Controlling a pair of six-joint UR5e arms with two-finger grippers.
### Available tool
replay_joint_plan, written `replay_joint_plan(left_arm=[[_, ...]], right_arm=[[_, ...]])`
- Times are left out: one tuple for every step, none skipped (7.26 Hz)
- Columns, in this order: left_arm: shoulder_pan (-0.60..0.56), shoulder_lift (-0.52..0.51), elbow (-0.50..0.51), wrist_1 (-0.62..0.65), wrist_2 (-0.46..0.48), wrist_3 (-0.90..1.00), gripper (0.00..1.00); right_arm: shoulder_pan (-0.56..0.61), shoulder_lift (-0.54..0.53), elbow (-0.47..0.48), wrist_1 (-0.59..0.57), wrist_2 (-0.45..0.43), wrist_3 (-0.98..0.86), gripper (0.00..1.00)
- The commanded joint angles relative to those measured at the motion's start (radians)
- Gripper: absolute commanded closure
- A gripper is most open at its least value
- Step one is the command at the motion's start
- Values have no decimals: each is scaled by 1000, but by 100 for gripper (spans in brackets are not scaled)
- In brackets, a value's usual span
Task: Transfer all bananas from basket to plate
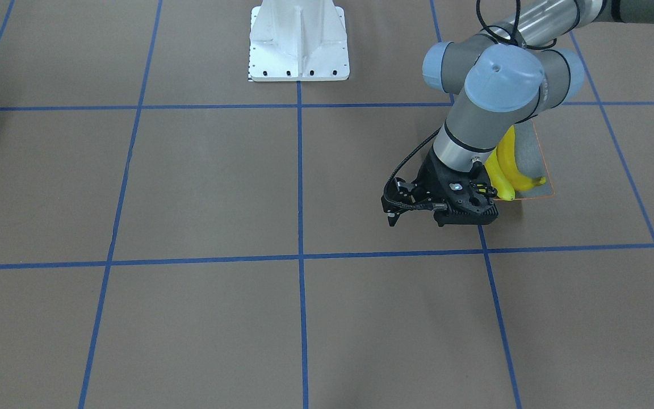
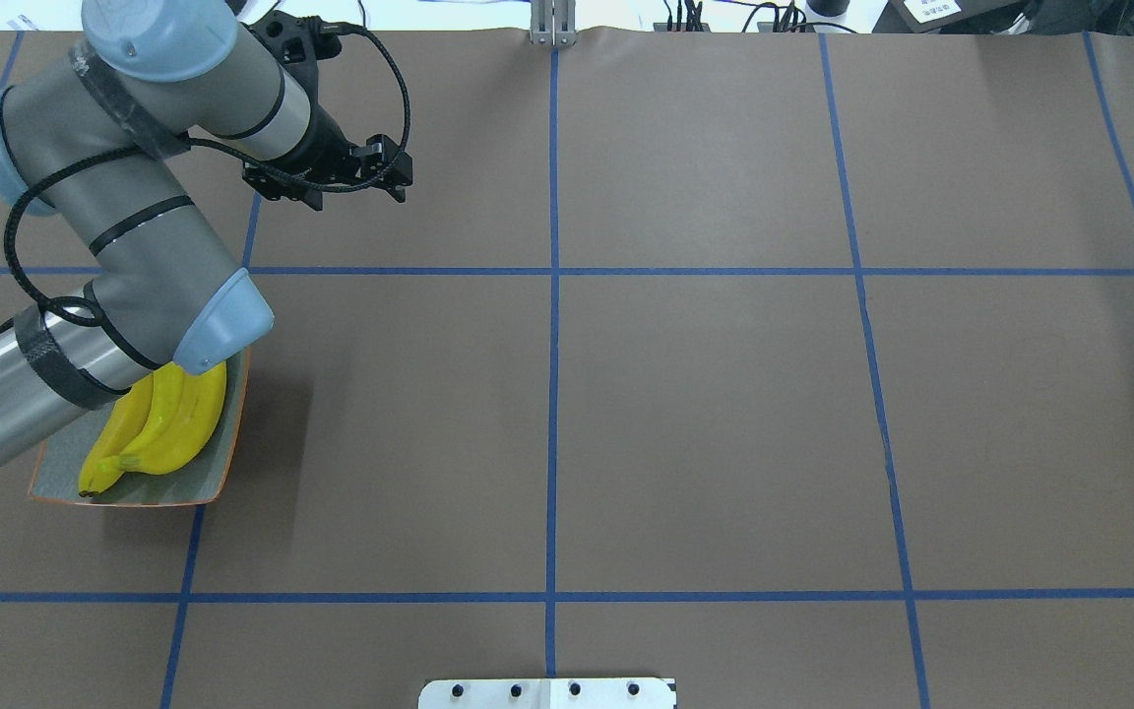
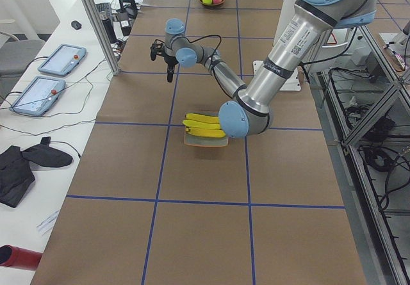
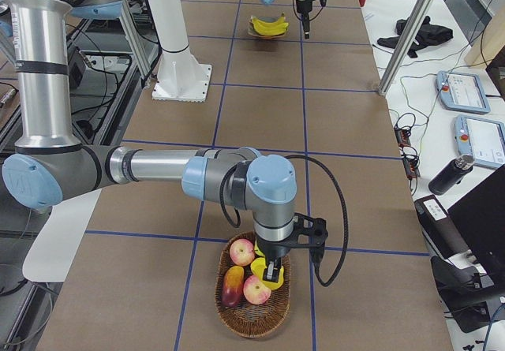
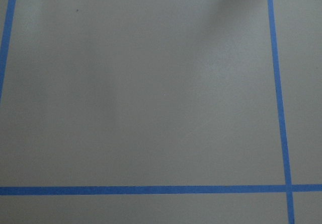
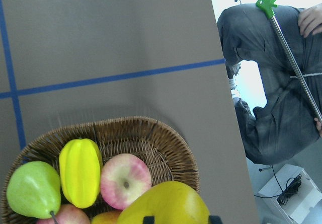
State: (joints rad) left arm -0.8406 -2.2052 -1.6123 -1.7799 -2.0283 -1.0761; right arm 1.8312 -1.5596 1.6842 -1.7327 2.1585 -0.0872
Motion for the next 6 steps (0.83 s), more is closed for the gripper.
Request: replay_joint_plan(left_arm=[[0, 25, -5, -3, -1, 10, 0], [0, 27, -2, -10, -1, 10, 0], [0, 29, -1, -18, -1, 5, 0], [0, 29, -3, -18, -1, 2, 0], [0, 27, -5, -18, -1, 1, 0], [0, 29, -6, -16, -1, -1, 0]], right_arm=[[-17, 4, 11, 1, 30, 4, 100], [-17, -3, 11, 1, 30, 0, 100], [-17, -19, 12, 2, 30, -5, 100], [-17, -26, 15, 1, 32, -3, 100], [-17, -28, 25, -2, 34, -2, 100], [-17, -31, 25, -2, 38, -2, 100]])
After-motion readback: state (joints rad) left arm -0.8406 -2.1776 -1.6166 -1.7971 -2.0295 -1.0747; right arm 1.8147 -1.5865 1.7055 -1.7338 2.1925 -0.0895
